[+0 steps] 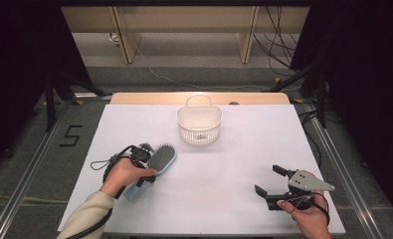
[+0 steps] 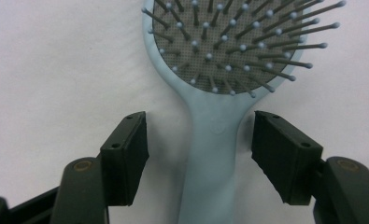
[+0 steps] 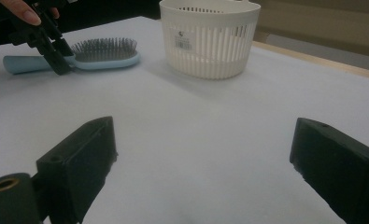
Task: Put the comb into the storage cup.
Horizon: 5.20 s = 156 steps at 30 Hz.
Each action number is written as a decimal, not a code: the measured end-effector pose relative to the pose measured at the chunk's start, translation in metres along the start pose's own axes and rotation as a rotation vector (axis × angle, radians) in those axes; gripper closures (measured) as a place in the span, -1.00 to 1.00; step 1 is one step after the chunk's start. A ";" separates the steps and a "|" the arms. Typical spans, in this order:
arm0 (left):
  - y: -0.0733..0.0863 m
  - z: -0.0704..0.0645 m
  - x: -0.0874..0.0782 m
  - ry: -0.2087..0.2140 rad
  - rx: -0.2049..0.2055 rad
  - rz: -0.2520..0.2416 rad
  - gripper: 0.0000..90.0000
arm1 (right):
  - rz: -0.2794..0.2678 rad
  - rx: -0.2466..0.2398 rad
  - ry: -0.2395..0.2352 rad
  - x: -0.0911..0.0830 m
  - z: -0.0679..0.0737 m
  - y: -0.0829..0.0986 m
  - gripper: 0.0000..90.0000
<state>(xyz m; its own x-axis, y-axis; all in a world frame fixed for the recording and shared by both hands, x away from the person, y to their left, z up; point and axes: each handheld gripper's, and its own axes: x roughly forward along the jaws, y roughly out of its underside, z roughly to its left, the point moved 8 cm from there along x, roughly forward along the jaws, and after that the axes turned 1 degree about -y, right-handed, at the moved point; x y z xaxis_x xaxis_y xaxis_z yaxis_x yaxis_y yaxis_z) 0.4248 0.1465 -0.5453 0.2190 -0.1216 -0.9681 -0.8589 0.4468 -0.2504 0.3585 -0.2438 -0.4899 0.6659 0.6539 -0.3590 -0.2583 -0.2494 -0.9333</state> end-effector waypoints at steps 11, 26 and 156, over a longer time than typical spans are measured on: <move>-0.002 -0.004 -0.001 -0.003 0.014 0.026 -0.05 | 0.001 -0.001 -0.001 0.000 0.000 0.000 -0.83; -0.004 -0.004 -0.002 0.007 0.016 0.034 0.24 | 0.000 0.000 0.000 0.000 0.000 0.000 -0.82; -0.018 -0.001 -0.028 0.008 -0.010 -0.229 0.55 | -0.006 0.005 -0.005 -0.001 0.000 0.000 -0.82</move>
<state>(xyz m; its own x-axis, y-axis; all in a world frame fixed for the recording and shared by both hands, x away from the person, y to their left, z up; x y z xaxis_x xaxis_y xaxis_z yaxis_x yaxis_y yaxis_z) 0.4338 0.1405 -0.5137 0.4050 -0.2258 -0.8860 -0.7916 0.3983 -0.4633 0.3578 -0.2442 -0.4891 0.6641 0.6589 -0.3534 -0.2579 -0.2417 -0.9354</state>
